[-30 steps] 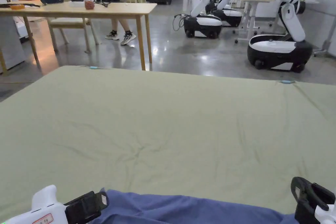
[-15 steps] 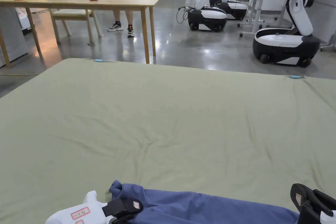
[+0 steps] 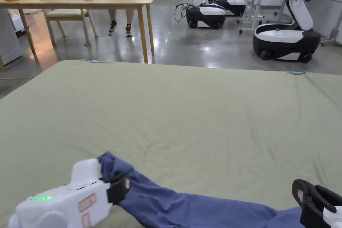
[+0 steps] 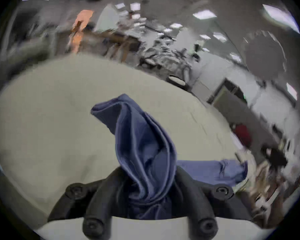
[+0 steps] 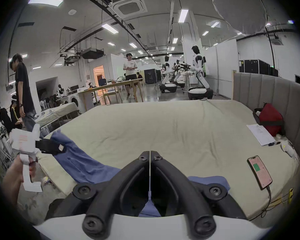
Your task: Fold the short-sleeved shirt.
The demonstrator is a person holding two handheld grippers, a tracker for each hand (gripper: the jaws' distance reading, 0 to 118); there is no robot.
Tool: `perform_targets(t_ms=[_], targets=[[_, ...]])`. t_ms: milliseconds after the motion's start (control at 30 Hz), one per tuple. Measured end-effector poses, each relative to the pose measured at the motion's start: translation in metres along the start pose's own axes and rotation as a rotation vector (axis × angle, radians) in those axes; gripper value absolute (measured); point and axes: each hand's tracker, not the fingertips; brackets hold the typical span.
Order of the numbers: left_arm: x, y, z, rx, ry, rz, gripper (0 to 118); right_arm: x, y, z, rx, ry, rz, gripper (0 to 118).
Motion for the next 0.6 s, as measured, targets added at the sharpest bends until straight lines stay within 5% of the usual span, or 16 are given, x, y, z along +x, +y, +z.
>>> perform_targets(t_ms=[200, 400, 433, 500, 600], targets=[[0.148, -0.012, -0.043, -0.101, -0.119, -0.364, 13, 0.011, 0.000, 0.019, 0.033, -0.033, 0.043, 2], [0.202, -0.095, -0.130, -0.303, -0.046, -0.474, 18, 0.042, -0.005, 0.028, 0.020, -0.048, 0.005, 2], [0.199, -0.101, -0.138, -0.325, -0.052, -0.446, 33, 0.046, -0.005, 0.030, 0.021, -0.050, 0.002, 2], [0.194, -0.105, -0.141, -0.365, -0.115, -0.359, 93, 0.052, -0.004, 0.030, 0.021, -0.053, 0.001, 2], [0.184, -0.082, -0.116, -0.235, -0.203, -0.200, 93, 0.061, -0.004, 0.030, 0.024, -0.053, -0.005, 2]])
